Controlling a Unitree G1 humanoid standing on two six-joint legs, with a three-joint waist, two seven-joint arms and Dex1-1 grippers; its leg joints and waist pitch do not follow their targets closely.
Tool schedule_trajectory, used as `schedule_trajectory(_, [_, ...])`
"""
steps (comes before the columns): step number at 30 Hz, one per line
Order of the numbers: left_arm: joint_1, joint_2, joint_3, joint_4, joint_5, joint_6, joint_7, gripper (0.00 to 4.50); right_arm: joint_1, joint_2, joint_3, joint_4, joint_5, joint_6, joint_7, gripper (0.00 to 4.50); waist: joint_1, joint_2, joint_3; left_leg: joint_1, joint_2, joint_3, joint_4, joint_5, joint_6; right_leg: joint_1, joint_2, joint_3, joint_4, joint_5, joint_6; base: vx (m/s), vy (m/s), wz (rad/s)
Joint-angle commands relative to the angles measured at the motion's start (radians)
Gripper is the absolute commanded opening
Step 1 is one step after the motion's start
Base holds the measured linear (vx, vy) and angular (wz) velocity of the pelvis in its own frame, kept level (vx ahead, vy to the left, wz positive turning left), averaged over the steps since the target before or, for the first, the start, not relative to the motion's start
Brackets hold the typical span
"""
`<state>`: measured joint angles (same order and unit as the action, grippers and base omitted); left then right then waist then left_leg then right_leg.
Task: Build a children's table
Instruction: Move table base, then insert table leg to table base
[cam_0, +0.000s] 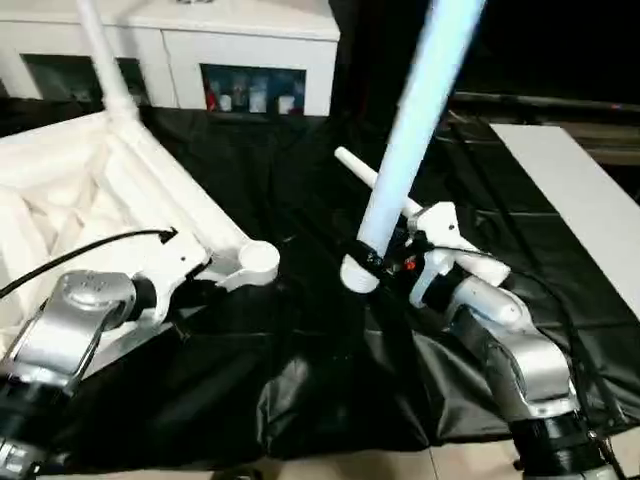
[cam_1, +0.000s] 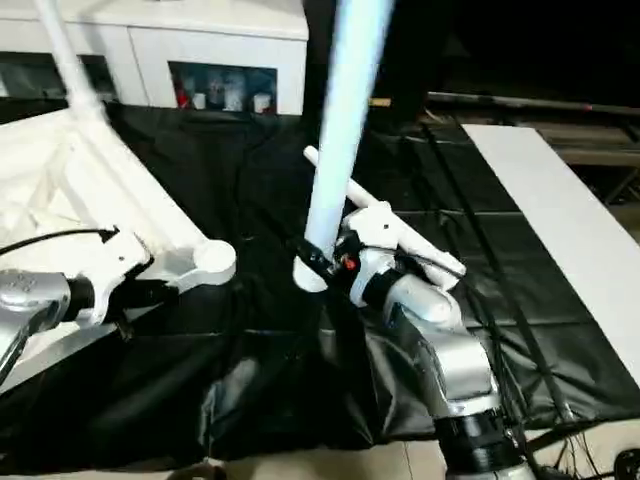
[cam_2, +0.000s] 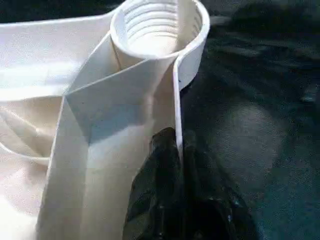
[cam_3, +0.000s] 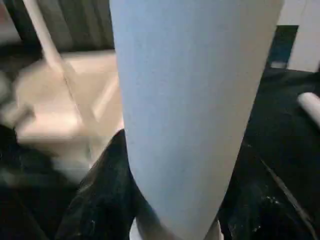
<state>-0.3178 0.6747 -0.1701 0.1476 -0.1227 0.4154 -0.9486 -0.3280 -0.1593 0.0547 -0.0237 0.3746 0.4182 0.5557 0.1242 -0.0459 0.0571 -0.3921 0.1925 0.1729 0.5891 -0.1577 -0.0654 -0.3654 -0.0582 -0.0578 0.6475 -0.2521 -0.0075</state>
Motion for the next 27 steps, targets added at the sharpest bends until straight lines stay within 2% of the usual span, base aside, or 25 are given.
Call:
schedule_trajectory(1, [-0.004,-0.065,-0.04,-0.125,-0.105,-0.068,-0.088,0.0,-0.026,0.003,-0.038,-0.001,0.067,0.055,0.016,1.86,-0.007,0.016,-0.066,0.041,0.047,-0.013,-0.073,-0.161,-0.015,0.021,-0.083,0.051,-0.067,0.04,-0.184,0.0,0.0,0.0])
schedule_trajectory(2, [0.0,-0.083,-0.075,-0.162,-0.112,-0.069,-0.109,0.0,-0.037,-0.002,-0.042,0.004,0.11,0.105,0.053,1.86,0.003,0.02,-0.066,0.045,0.049,-0.01,-0.073,-0.166,-0.02,0.016,-0.083,0.05,-0.068,0.028,-0.184,0.0,0.0,0.0])
schedule_trajectory(3, [0.001,-0.088,-0.089,-0.17,-0.112,-0.071,-0.118,0.0,-0.041,-0.007,-0.04,0.004,0.12,0.121,0.066,1.86,0.011,0.021,-0.066,0.046,0.051,-0.01,-0.074,-0.179,-0.026,0.016,-0.083,0.05,-0.068,0.018,-0.178,0.0,0.0,0.0])
schedule_trajectory(4, [0.003,-0.098,-0.113,-0.184,-0.112,-0.063,-0.13,0.0,-0.047,-0.021,-0.03,0.004,0.134,0.146,0.097,1.86,0.015,0.02,-0.063,0.049,0.05,-0.007,-0.075,-0.204,-0.034,0.01,-0.082,0.05,-0.071,-0.001,-0.173,0.0,0.0,0.0])
schedule_trajectory(8, [-0.005,-0.128,-0.144,-0.166,-0.07,-0.086,-0.113,0.0,-0.053,-0.067,0.012,-0.014,0.138,0.199,0.162,1.86,0.03,0.013,-0.06,0.043,0.049,-0.006,-0.079,-0.232,-0.051,0.015,-0.09,0.054,-0.082,-0.088,-0.138,0.0,0.0,0.0])
schedule_trajectory(11, [-0.027,-0.143,-0.146,-0.114,0.001,-0.106,-0.06,0.0,-0.05,-0.113,0.08,-0.003,0.073,0.191,0.19,1.86,0.026,0.01,-0.057,0.038,0.05,-0.012,-0.085,-0.275,-0.078,0.015,-0.095,0.054,-0.094,-0.21,-0.098,0.0,0.0,0.0])
schedule_trajectory(13, [-0.035,-0.139,-0.146,-0.097,0.019,-0.106,-0.048,0.0,-0.053,-0.122,0.096,0.011,0.044,0.179,0.183,1.86,0.022,0.007,-0.056,0.038,0.049,-0.013,-0.086,-0.287,-0.083,0.014,-0.098,0.055,-0.098,-0.247,-0.094,0.0,0.0,0.0])
schedule_trajectory(14, [-0.038,-0.134,-0.146,-0.092,0.022,-0.105,-0.047,0.0,-0.059,-0.118,0.089,0.022,0.045,0.183,0.175,1.86,0.016,0.005,-0.057,0.032,0.047,-0.015,-0.086,-0.282,-0.084,0.017,-0.099,0.054,-0.097,-0.264,-0.093,0.0,0.0,0.0])
schedule_trajectory(17, [-0.043,-0.12,-0.144,-0.087,0.025,-0.092,-0.039,0.0,-0.072,-0.126,0.088,0.034,0.045,0.197,0.177,1.86,0.006,0.005,-0.056,0.031,0.047,-0.017,-0.086,-0.284,-0.078,0.015,-0.097,0.052,-0.099,-0.271,-0.102,0.0,0.0,0.0])
schedule_trajectory(20, [-0.04,-0.103,-0.147,-0.077,0.039,-0.095,-0.053,0.0,-0.083,-0.136,0.094,0.054,0.037,0.189,0.18,1.86,0.006,0.006,-0.058,0.037,0.048,-0.014,-0.083,-0.274,-0.071,0.009,-0.094,0.054,-0.097,-0.241,-0.113,0.0,0.0,0.0])
schedule_trajectory(22, [-0.039,-0.104,-0.145,-0.074,0.041,-0.098,-0.06,0.0,-0.089,-0.135,0.093,0.072,0.032,0.181,0.177,1.86,0.004,0.005,-0.058,0.035,0.047,-0.013,-0.082,-0.264,-0.069,0.011,-0.092,0.054,-0.094,-0.216,-0.124,0.0,0.0,0.0])
schedule_trajectory(23, [-0.039,-0.106,-0.145,-0.074,0.039,-0.099,-0.07,0.0,-0.098,-0.126,0.089,0.097,0.025,0.169,0.17,1.86,0.006,0.007,-0.06,0.04,0.048,-0.012,-0.08,-0.257,-0.067,0.007,-0.091,0.054,-0.093,-0.193,-0.131,0.0,0.0,0.0])
schedule_trajectory(26, [-0.041,-0.108,-0.148,-0.073,0.034,-0.106,-0.082,0.0,-0.115,-0.109,0.085,0.142,0.013,0.153,0.166,1.86,0.006,0.007,-0.062,0.038,0.047,-0.011,-0.08,-0.246,-0.069,0.01,-0.09,0.052,-0.089,-0.166,-0.143,0.0,0.0,0.0])
schedule_trajectory(27, [-0.043,-0.107,-0.153,-0.073,0.031,-0.104,-0.084,0.0,-0.122,-0.103,0.087,0.159,0.013,0.151,0.17,1.86,0.007,0.017,-0.062,0.039,0.047,-0.012,-0.079,-0.248,-0.071,0.009,-0.09,0.052,-0.086,-0.155,-0.144,0.0,0.0,0.0])
